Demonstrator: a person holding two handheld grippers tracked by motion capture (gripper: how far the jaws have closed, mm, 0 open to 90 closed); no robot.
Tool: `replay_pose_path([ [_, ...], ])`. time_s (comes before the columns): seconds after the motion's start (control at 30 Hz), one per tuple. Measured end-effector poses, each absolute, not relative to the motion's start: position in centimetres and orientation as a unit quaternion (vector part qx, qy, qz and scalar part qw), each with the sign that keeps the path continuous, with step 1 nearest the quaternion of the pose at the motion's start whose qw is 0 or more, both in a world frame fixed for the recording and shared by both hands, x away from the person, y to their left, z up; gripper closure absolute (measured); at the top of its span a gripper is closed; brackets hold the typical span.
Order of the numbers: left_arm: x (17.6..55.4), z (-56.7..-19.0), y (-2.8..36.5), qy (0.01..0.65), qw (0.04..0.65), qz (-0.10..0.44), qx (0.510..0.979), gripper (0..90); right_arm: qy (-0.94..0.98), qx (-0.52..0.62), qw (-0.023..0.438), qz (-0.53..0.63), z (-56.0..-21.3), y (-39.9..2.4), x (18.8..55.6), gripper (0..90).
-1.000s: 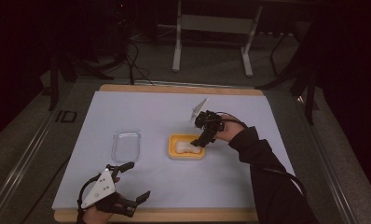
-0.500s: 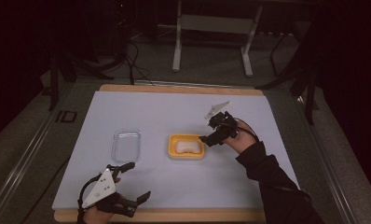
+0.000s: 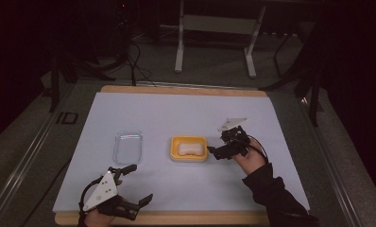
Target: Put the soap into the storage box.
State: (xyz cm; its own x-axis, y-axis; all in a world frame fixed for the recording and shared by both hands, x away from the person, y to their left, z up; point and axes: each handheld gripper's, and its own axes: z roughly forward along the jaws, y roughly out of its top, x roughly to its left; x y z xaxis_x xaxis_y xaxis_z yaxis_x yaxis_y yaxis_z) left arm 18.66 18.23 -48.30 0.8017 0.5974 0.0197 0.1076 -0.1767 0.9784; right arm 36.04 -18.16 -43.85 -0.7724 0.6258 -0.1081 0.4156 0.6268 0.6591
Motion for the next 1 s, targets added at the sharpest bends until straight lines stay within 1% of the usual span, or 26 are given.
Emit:
replay_pose_path([
  [0.2,18.6,-48.3,18.2,0.235,0.597,0.203,0.739,1.1,0.867,0.321,0.185,0.333,-44.6,-19.5,34.9,13.8],
  [0.43,18.6,-48.3,18.1,0.235,0.595,0.203,0.742,1.1,0.851,0.341,0.184,0.356,-45.2,-21.3,33.4,13.8],
  [0.77,18.6,-48.3,18.1,0.232,0.594,0.2,0.744,1.1,0.834,0.355,0.207,0.368,-45.6,-22.6,31.5,13.8],
  [1.0,18.6,-48.3,18.2,0.232,0.594,0.197,0.744,1.1,0.822,0.365,0.212,0.381,-45.9,-23.5,30.6,13.8],
])
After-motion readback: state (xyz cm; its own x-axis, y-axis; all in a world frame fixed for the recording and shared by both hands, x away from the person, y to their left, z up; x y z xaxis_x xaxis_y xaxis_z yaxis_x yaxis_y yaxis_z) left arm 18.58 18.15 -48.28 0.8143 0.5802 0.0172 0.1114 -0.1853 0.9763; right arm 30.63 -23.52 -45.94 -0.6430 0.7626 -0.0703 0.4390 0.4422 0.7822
